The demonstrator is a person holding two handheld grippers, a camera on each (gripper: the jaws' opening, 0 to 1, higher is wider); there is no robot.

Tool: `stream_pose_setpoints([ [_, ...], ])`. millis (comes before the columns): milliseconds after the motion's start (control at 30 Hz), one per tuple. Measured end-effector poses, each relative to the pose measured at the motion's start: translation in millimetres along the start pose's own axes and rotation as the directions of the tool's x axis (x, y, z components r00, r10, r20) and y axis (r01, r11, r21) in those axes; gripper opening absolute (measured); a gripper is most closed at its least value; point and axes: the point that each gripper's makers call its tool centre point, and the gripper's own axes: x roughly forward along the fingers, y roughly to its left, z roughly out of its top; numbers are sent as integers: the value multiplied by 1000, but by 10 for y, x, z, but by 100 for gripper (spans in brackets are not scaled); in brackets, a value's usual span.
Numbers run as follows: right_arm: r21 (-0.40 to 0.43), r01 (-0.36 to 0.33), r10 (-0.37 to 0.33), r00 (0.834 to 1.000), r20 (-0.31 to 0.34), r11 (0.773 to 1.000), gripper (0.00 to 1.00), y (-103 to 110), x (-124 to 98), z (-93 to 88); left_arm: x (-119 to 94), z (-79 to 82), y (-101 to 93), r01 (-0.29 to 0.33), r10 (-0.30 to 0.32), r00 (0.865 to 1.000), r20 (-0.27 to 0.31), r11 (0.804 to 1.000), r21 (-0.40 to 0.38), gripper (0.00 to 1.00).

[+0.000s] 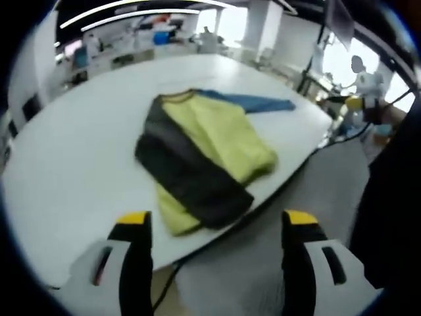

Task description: Fold the garment on the visible template until the final outline fits inside the template.

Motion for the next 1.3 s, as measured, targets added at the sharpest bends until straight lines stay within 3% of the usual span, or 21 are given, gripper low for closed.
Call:
stream_pose_setpoints([
  [333,15,3,-3,1000,2,1000,98,23,-17,-40,191,-21,-167,4,-2,1000,-17,995,102,50],
  [733,24,8,-8,1000,10,1000,97,9,-31,-42,446,-72,-398,38,-28,997,-73,988,150,37],
  [833,27,9,-9,1000,8,1000,97,2,-34,-54,522,-96,-447,48,-31,996,-87,980,191,37],
  [933,32,8,-8,1000,1,999,96,7,-22,-82,571,-129,-535,77,-38,991,-131,950,303,34],
  [1000,28,6,-6,1000,0,1000,96,16,-16,-84,609,-109,-590,88,-54,991,-126,955,283,32],
  [1300,26,12,-12,1000,-1,1000,96,15,-28,-90,784,-119,-650,97,-53,989,-137,936,338,20],
])
